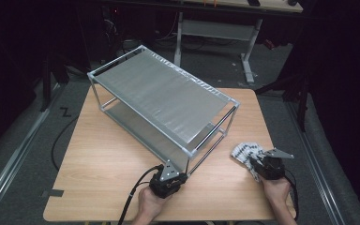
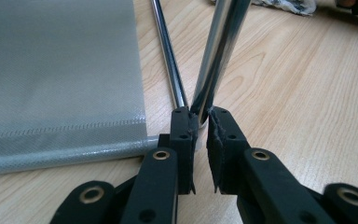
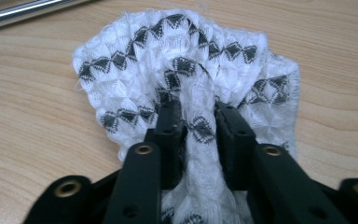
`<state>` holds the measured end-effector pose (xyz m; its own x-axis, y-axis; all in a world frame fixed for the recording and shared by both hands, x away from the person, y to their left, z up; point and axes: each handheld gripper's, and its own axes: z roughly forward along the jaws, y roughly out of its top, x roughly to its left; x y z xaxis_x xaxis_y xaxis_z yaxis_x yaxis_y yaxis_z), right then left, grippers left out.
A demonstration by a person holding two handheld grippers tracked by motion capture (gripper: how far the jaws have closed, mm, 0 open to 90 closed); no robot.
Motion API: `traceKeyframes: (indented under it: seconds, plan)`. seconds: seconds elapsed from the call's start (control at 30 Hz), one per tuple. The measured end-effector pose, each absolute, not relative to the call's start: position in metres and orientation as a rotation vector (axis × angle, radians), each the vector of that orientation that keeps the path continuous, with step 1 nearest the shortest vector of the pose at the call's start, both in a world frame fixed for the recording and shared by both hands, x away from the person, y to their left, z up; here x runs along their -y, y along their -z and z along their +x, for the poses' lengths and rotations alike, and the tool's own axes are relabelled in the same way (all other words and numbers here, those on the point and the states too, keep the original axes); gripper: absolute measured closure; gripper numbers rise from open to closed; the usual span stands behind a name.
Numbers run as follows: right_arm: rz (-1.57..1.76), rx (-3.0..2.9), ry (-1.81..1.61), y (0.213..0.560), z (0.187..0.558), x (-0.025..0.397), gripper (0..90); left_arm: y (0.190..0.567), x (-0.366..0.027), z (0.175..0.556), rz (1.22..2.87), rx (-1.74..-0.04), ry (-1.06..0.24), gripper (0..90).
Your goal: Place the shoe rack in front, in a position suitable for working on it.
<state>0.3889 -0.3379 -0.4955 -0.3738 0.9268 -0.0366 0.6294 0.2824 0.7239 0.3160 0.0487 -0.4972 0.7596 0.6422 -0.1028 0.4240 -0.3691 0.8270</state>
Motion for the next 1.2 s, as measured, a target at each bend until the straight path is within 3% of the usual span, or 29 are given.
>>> traceKeyframes:
  seconds: [0.1, 0.33, 0.63, 0.87, 1.03, 1.2]
  plan:
    - [1.403, -2.096, -0.898, 0.492, 0.388, 0.34, 61.6, 0.497, -0.049, 0.316, 2.018, -0.804, -0.294, 80.5]
    - [1.372, -2.061, -1.014, 0.468, 0.385, 0.345, 55.9, 0.498, -0.05, 0.316, 2.011, -0.805, -0.296, 80.4]
    - [1.254, -2.059, -1.087, 0.428, 0.42, 0.315, 55.1, 0.498, -0.05, 0.315, 2.011, -0.806, -0.298, 80.2]
    - [1.224, -2.063, -1.135, 0.416, 0.458, 0.289, 55.3, 0.498, -0.048, 0.315, 2.016, -0.81, -0.312, 79.7]
    - [1.222, -2.066, -1.155, 0.414, 0.478, 0.278, 56.2, 0.497, -0.045, 0.316, 2.006, -0.823, -0.336, 69.4]
    - [1.227, -2.037, -1.184, 0.415, 0.49, 0.27, 61.0, 0.495, -0.04, 0.316, 2.006, -0.813, -0.347, 68.7]
